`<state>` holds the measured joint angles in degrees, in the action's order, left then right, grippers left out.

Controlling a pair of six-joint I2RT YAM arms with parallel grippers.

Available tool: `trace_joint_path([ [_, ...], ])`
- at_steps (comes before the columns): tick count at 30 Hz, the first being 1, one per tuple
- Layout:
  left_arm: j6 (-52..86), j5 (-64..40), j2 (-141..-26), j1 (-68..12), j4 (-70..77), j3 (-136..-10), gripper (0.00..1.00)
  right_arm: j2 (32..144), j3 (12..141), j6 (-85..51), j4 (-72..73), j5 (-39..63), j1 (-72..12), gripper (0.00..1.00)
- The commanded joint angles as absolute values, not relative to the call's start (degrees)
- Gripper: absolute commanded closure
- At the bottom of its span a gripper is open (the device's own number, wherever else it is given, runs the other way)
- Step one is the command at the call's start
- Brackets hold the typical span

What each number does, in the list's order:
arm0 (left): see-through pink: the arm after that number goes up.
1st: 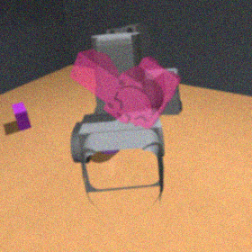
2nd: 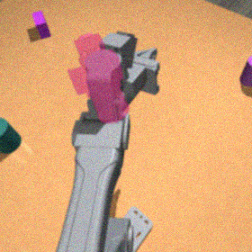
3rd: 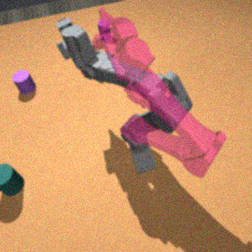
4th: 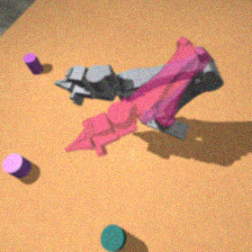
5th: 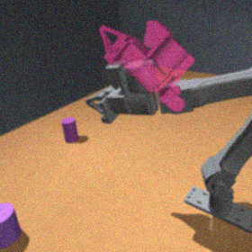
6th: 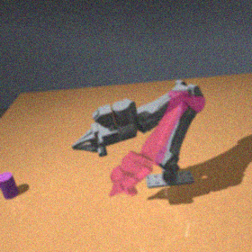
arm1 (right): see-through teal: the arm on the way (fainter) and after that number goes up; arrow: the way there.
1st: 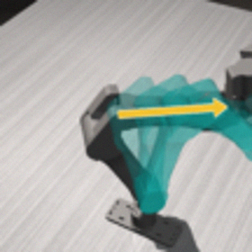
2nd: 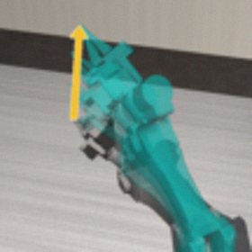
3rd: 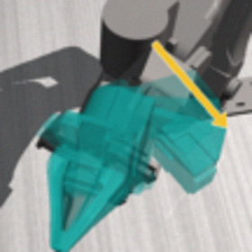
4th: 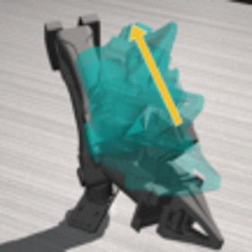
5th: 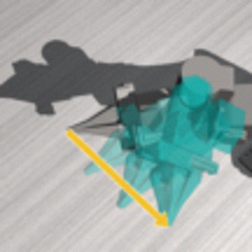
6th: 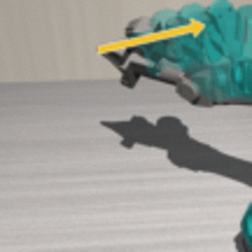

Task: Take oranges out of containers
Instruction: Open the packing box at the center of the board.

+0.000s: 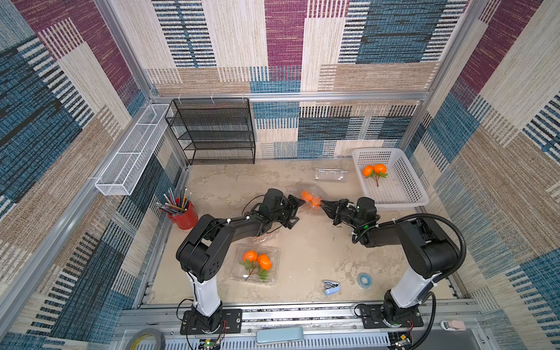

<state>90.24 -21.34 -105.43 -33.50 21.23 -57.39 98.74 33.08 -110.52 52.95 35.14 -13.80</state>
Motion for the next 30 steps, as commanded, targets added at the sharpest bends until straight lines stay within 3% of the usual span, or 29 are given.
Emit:
trace_joint_path([
  [1, 90.88, -21.05, -105.81, -33.56, 23.12, -57.9, 0.14, 97.92, 33.05, -110.05, 53.3, 36.23, -13.89, 0.79],
  [30, 91.93, -20.31, -105.32, -33.84, 26.08, -55.71, 0.15, 94.51, 32.31, -106.04, 48.39, 37.36, -13.88, 0.83],
])
